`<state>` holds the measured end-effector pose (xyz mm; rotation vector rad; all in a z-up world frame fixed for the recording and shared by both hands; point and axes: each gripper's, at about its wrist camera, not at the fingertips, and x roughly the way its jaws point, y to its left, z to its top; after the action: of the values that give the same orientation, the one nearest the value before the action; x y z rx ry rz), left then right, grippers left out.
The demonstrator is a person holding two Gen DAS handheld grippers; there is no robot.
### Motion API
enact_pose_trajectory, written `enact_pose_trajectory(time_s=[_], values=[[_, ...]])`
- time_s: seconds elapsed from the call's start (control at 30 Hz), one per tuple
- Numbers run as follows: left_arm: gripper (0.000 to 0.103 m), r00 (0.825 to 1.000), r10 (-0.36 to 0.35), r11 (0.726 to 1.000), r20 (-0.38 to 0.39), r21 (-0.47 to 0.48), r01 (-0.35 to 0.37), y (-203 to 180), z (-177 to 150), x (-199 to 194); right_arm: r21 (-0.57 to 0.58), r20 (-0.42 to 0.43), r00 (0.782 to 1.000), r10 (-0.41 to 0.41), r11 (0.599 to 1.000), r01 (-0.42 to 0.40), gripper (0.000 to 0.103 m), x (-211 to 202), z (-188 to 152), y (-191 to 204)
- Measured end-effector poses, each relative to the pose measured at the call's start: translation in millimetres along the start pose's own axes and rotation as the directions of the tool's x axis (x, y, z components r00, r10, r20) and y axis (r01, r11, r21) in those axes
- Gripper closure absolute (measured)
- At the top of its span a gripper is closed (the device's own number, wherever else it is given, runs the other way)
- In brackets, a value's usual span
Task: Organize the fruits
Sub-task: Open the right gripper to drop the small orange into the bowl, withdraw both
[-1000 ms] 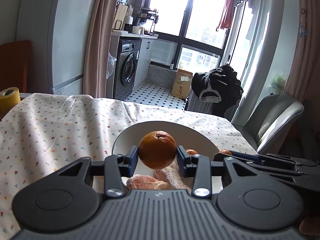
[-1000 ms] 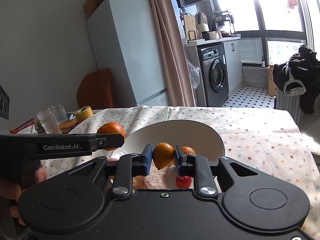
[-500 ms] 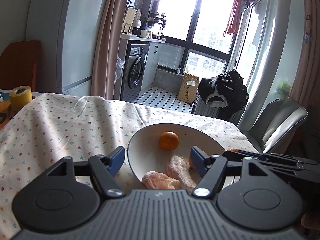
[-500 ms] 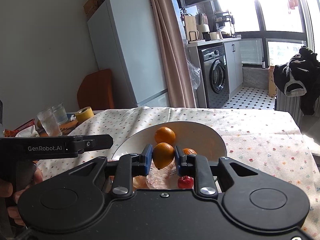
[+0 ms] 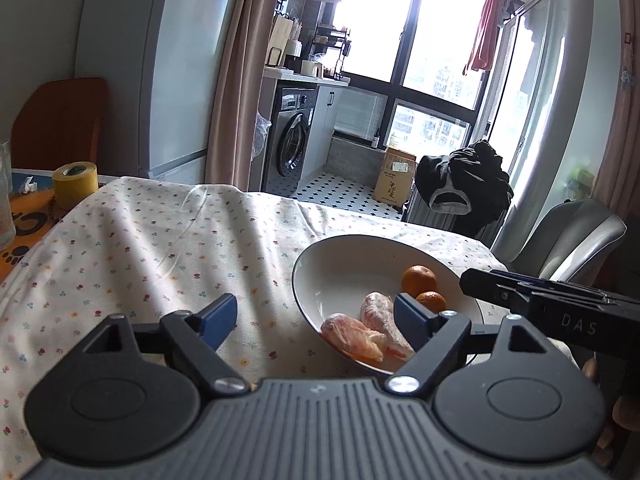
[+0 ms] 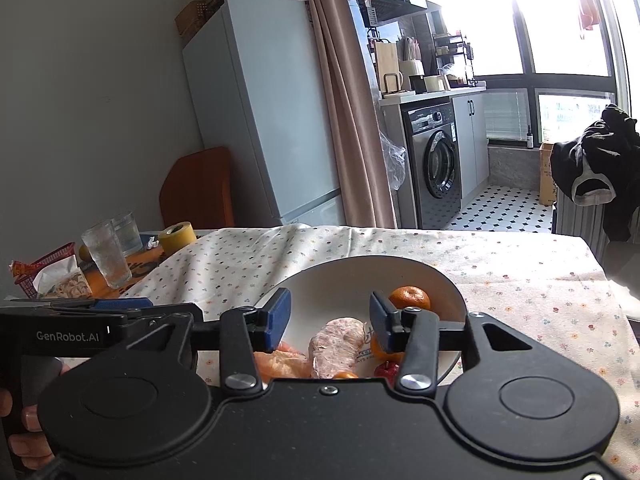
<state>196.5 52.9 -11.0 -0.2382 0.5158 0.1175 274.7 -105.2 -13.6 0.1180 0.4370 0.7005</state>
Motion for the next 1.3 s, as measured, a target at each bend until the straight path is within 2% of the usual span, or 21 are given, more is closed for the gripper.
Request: enact_pose_trajectory(time_s=[0.17,0.63,0.8,1.3], values=[[0.014,1.0,0.011,0.999,-0.006,-0.032,-0.011,10,-8,-9,0.028,-0.022,1.0,-0.004,1.0,0.004,0.056,-6,-9,-1],[0.013,0.999,0.047,0.996,-0.019,-0.08,-0.048,34,-31,-31,0.045,-0.055,0.998,-0.019,0.999,0.022,0.045,-29,-32,3],[0.013,0.999,0.038,0.995,-0.012,-0.096,-0.039,38,-37,-40,0.049,-0.062,0.998,-0.024,0.998,0.027,0.043,-36,-38,4],[0.015,1.0,0.014,0.998,-0.02,-0.063,-0.015,35,-49,-48,0.035,-0.097,0.995,0.009,0.999,-0.006,0.043,-38,-52,15]])
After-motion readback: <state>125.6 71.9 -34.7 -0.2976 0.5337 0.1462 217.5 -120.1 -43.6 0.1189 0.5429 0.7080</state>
